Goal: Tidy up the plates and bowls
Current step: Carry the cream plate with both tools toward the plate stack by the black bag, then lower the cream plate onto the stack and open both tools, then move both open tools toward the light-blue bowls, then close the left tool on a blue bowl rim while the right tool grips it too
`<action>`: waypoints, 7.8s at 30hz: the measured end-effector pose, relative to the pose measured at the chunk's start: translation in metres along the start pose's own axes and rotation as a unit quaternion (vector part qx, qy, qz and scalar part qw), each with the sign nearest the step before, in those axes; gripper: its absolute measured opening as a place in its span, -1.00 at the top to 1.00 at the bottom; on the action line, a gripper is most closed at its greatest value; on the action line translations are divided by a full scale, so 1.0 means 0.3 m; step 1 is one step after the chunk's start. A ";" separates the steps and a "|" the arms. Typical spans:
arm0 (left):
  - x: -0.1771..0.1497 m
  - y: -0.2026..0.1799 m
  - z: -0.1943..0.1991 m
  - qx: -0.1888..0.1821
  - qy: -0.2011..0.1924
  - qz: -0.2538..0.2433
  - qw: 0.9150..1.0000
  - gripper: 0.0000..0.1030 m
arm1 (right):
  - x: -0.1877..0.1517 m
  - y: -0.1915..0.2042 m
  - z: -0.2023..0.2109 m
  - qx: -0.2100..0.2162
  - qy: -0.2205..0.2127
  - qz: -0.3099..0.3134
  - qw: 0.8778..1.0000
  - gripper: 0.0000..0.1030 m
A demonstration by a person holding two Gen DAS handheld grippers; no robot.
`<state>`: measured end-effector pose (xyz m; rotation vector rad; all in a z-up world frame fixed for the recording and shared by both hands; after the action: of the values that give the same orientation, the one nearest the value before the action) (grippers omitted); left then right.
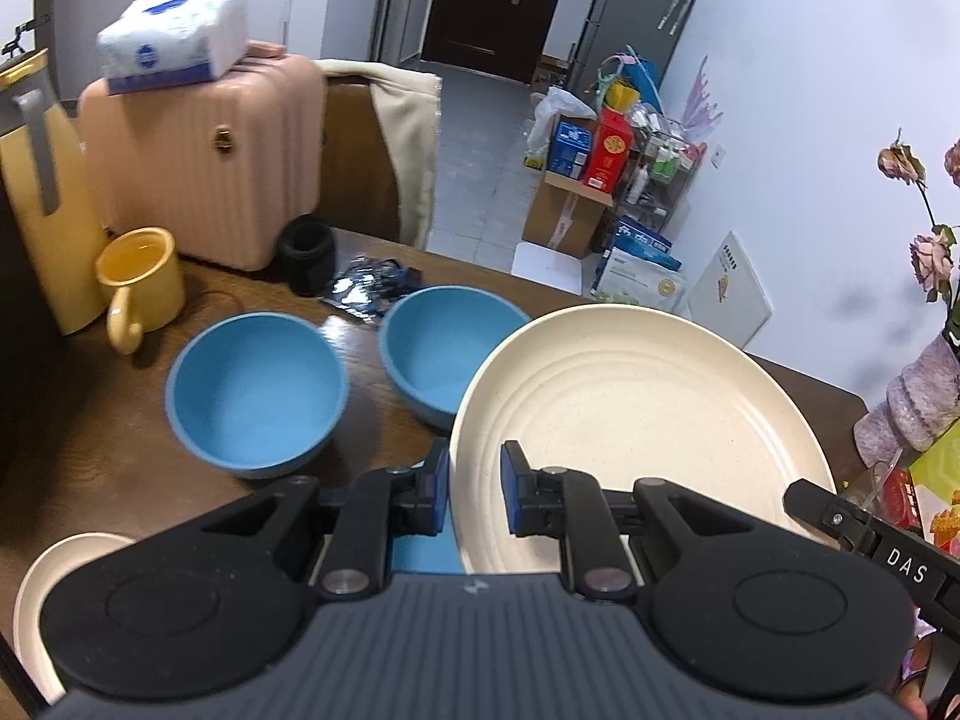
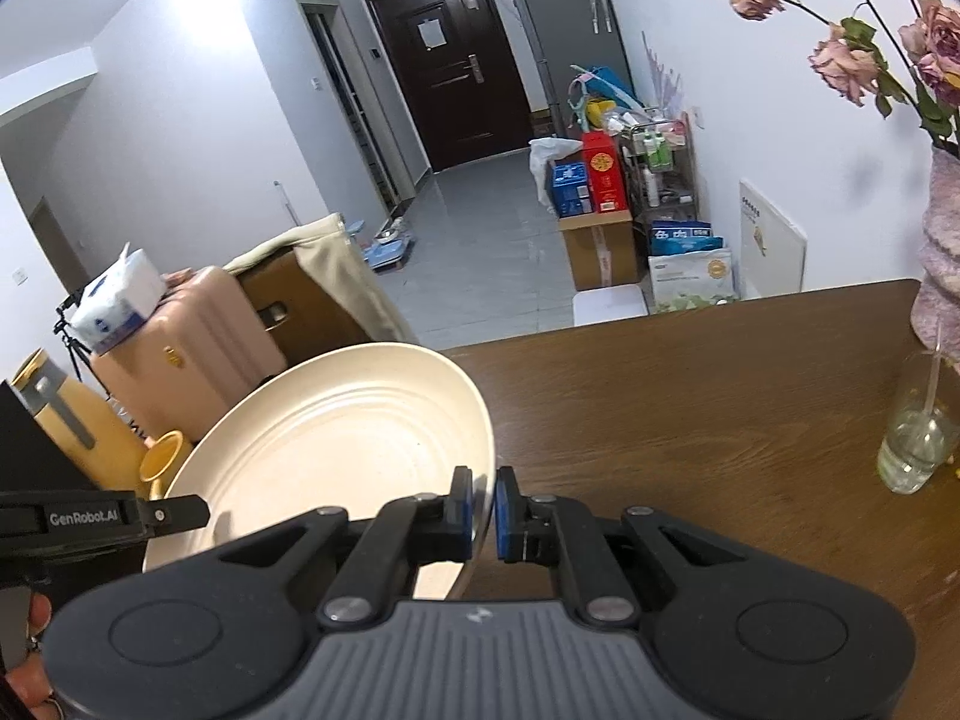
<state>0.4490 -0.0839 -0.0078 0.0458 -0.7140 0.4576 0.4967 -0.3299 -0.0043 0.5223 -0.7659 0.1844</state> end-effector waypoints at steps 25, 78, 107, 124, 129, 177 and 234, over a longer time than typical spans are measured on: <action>-0.162 0.476 0.144 0.036 0.020 0.055 0.998 0.66 | -0.245 0.439 -0.005 0.044 0.028 0.041 0.998 0.86; -0.445 1.035 0.044 0.106 0.067 0.037 0.991 0.66 | -0.732 0.835 -0.263 0.049 0.113 0.072 0.990 0.86; -0.507 1.039 -0.122 0.132 0.106 -0.018 0.985 0.64 | -0.831 0.875 -0.411 -0.009 0.147 0.171 0.974 0.79; -0.509 1.022 -0.142 0.148 0.097 -0.046 0.983 0.63 | -0.879 0.873 -0.438 -0.033 0.153 0.211 0.965 0.73; -0.515 1.030 -0.138 0.139 0.106 -0.035 0.984 0.40 | -0.879 0.872 -0.438 -0.034 0.154 0.207 0.965 0.70; -0.423 0.858 0.044 0.024 0.083 -0.054 0.995 -1.00 | -0.770 0.638 -0.049 -0.093 0.085 -0.016 0.992 -1.00; -0.056 0.189 -0.189 0.012 0.089 -0.106 0.990 -1.00 | -0.297 0.180 -0.175 -0.126 0.091 -0.098 0.983 -1.00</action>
<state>0.4493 -0.0285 -0.0681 0.1017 -0.5221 0.2630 0.4468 -0.2542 -0.0778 0.3308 -0.5452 -0.0475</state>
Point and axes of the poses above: each gripper's, at about its wrist camera, not at the fingertips, and z roughly against the way its jaws point, y to its left, x to its top, the point moved 7 cm from there along -z, roughly the way its jaws point, and after that the axes turned 7 degrees about x, right-handed, at the moved point
